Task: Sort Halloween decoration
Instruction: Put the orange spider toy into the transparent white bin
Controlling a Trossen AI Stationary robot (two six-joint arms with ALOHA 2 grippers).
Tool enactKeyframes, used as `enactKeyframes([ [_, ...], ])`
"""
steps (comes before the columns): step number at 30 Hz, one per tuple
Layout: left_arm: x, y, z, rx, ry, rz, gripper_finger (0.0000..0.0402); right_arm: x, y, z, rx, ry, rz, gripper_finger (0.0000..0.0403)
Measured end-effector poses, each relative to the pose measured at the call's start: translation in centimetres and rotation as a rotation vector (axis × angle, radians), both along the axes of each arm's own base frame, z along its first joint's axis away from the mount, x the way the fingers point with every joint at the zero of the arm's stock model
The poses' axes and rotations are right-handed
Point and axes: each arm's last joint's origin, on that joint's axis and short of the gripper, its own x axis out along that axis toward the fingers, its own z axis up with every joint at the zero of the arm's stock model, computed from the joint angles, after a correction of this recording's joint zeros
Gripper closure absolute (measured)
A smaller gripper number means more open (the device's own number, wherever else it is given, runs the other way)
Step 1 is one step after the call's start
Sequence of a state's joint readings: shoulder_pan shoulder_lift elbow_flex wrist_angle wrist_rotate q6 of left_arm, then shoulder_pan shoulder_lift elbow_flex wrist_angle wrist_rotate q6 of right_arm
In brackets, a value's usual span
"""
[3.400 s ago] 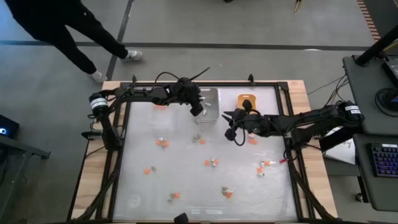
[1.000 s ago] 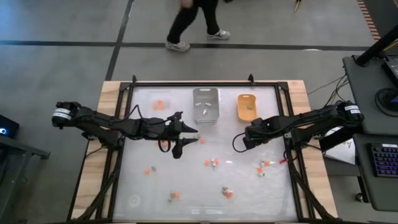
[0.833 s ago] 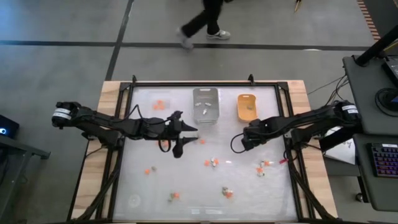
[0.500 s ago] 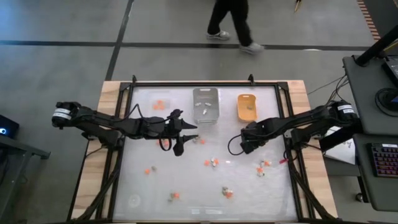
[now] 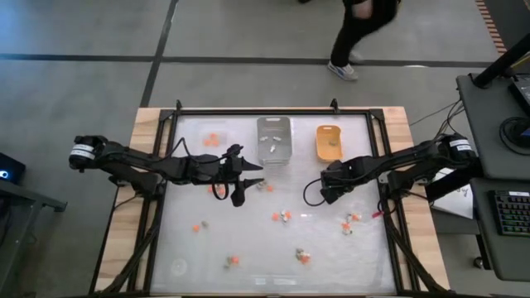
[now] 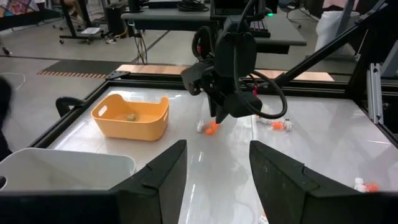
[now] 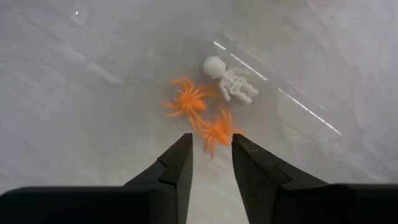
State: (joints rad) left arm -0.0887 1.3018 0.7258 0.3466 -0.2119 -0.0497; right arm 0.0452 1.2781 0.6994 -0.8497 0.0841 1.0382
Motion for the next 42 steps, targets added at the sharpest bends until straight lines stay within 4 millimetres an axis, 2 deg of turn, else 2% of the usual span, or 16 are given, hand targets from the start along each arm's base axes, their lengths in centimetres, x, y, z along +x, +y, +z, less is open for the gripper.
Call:
enactKeyframes([
  [6,0.0,0.0,0.0,0.006,-0.001,-0.001,0.0244,0.0,0.0,0.0,0.002,-0.002,-0.009,0.0241],
  [11,0.0,0.0,0.0,0.005,-0.002,-0.001,0.0244,0.0,0.0,0.0,0.003,-0.002,0.006,0.0221],
  [19,0.0,0.0,0.0,0.004,-0.003,-0.001,0.0244,0.1,0.0,-0.1,-0.007,-0.006,0.133,0.0233],
  [28,0.0,0.0,0.0,0.014,-0.003,-0.003,0.0244,-1.3,0.0,-1.7,-0.003,0.058,0.135,0.0241],
  [35,0.0,0.0,0.0,0.014,-0.003,-0.003,0.0244,-0.8,0.0,-2.3,-0.007,-0.018,0.169,0.0251],
  [42,0.0,0.0,0.0,0.01,-0.003,-0.003,0.0244,-1.1,0.0,-2.8,-0.002,-0.038,0.166,0.028],
])
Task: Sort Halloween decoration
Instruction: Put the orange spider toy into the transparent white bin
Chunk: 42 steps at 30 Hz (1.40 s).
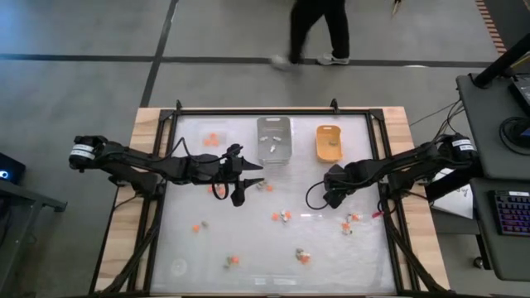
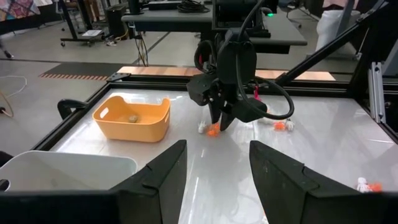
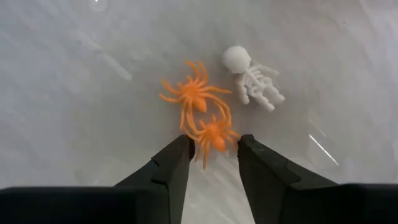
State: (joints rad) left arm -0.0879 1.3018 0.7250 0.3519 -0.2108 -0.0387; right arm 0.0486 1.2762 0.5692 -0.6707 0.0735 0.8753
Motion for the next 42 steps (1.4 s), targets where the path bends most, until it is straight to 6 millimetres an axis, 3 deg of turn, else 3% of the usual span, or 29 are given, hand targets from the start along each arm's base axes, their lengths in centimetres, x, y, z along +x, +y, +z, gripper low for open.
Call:
enactKeyframes([
  [10,0.0,0.0,0.0,-0.003,0.0,0.001,0.0244,0.6,0.1,0.6,0.004,-0.014,0.061,0.0352],
  [18,0.0,0.0,0.0,-0.003,0.0,0.001,0.0244,0.9,0.1,0.8,0.012,-0.03,0.084,0.0382],
  [31,0.0,0.0,0.0,-0.003,0.0,0.001,0.0244,0.8,0.3,1.4,0.093,-0.058,0.105,0.0393],
  [38,0.0,0.0,0.0,-0.007,0.001,-0.016,0.0244,0.6,0.4,3.4,0.115,-0.162,0.118,0.0394],
  [42,0.0,-0.1,0.0,-0.009,0.001,-0.026,0.0244,1.0,0.4,4.9,0.102,-0.304,0.161,0.0394],
])
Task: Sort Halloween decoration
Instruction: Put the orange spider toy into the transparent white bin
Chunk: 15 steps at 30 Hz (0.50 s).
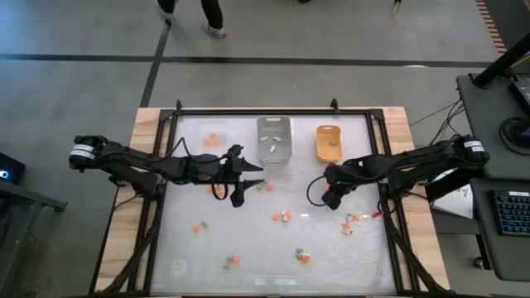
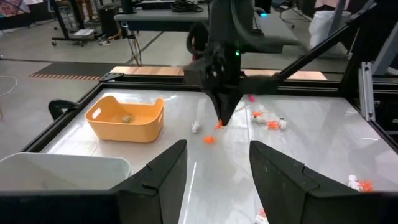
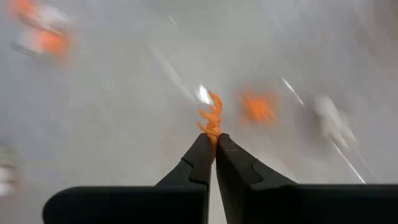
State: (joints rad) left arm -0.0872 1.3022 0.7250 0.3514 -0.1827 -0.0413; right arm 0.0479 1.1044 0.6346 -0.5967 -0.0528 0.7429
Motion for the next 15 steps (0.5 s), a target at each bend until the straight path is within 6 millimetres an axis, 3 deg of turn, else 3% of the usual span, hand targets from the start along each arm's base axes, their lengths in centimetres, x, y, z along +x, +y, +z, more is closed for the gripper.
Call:
enactKeyframes([
  [4,-0.3,0.0,0.5,0.002,-0.016,-0.002,0.0244,1.7,0.0,1.6,-0.056,-0.264,0.047,0.0394],
  [10,-2.7,0.2,3.7,0.019,-0.131,-0.006,0.0244,5.4,-0.4,3.7,-0.211,-0.681,0.139,0.0394],
  [15,-5.2,0.4,6.0,0.01,-0.206,-0.005,0.0244,8.4,-2.0,4.3,-0.349,-0.823,0.161,0.0394],
])
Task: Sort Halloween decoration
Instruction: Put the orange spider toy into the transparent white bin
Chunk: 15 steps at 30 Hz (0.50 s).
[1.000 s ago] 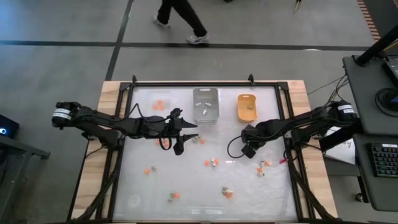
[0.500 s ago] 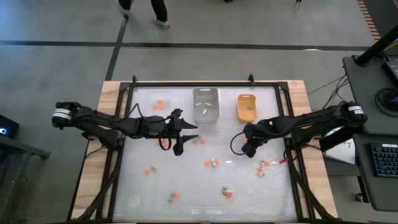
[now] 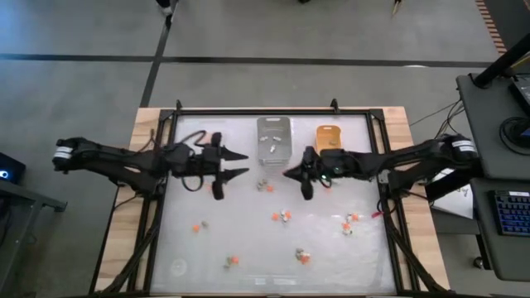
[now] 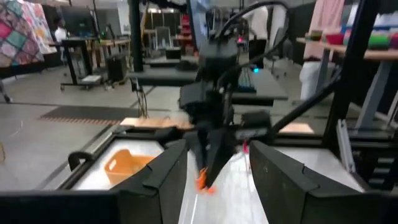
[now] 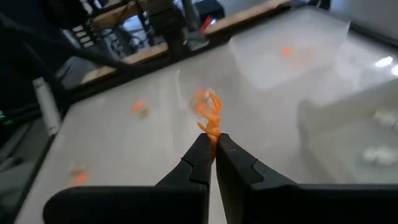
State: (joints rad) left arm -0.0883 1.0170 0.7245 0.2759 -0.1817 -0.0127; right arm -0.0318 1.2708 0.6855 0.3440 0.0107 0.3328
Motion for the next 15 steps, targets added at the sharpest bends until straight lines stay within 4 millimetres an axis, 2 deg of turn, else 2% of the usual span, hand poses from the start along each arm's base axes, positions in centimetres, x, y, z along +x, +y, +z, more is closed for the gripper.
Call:
enactKeyframes([
  [7,-2.6,0.2,1.4,-0.034,-0.045,0.0,0.0244,5.1,-3.3,0.5,-0.12,0.01,-0.052,0.0394],
  [15,-4.4,0.4,1.9,-0.083,-0.056,0.0,0.0244,11.5,-7.2,0.2,-0.185,0.009,-0.109,0.0394],
])
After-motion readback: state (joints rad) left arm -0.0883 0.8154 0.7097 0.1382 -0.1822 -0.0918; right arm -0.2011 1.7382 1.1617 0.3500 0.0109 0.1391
